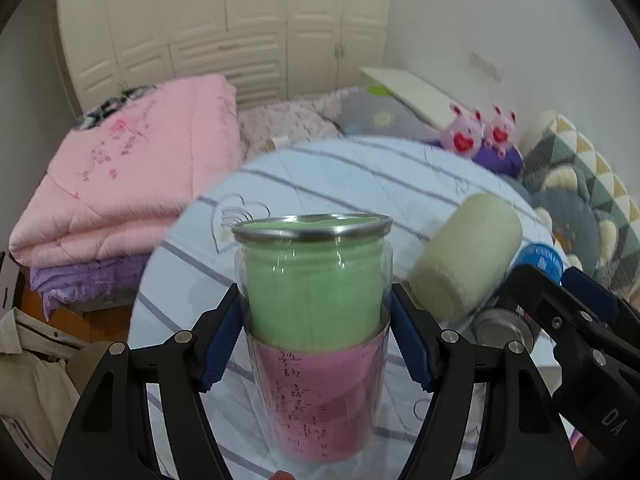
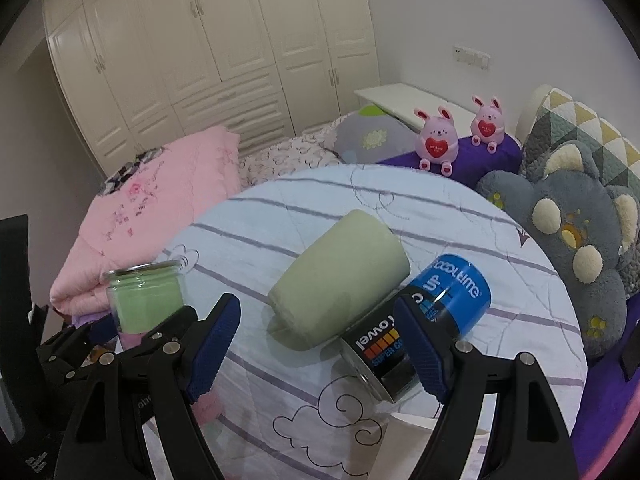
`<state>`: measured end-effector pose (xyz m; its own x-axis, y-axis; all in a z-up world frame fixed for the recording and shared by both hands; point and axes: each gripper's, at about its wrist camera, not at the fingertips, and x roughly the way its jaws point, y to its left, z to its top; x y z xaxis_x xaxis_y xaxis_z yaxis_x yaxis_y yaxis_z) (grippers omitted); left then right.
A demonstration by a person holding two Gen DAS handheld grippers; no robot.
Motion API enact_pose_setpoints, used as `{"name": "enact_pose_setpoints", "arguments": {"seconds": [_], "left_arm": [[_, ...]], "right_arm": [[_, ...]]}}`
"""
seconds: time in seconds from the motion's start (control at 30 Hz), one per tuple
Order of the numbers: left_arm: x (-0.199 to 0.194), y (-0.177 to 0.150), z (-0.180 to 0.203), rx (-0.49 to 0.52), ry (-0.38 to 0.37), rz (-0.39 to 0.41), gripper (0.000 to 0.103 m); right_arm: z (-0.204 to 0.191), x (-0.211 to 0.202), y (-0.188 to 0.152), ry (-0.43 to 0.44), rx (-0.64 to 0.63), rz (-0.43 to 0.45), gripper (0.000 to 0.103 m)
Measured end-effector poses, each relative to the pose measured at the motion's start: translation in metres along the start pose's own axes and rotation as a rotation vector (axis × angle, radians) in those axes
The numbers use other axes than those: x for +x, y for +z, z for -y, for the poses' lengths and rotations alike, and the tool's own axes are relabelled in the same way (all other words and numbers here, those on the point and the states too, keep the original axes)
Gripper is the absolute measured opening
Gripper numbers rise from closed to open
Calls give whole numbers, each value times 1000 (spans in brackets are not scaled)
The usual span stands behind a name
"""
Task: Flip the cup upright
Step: 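Lower the upright jar onto the tablecloth and open the right tool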
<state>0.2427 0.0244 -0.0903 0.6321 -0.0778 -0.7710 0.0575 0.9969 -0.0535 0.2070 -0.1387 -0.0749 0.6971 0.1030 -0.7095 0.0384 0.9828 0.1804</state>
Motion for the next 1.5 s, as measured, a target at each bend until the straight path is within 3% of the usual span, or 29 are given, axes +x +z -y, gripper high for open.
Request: {"name": "enact_pose_setpoints", "arguments": {"seconds": [0.27,1.07,1.2,1.5], "left_arm": [[-8,-1,-2,-17,21,98,71],[-15,-19,4,32,58,81,72],[-22,-22,4,36,75,86,83],[-49,-31,6,31,52,108,92]], "right_arm": [[2,-2,0,16,7,24,80],[7,-5,-12,30,-6,-11,80],[8,-11,-11,36,-8,-4,80],[7,-34,-15,59,-14,16,80]]}}
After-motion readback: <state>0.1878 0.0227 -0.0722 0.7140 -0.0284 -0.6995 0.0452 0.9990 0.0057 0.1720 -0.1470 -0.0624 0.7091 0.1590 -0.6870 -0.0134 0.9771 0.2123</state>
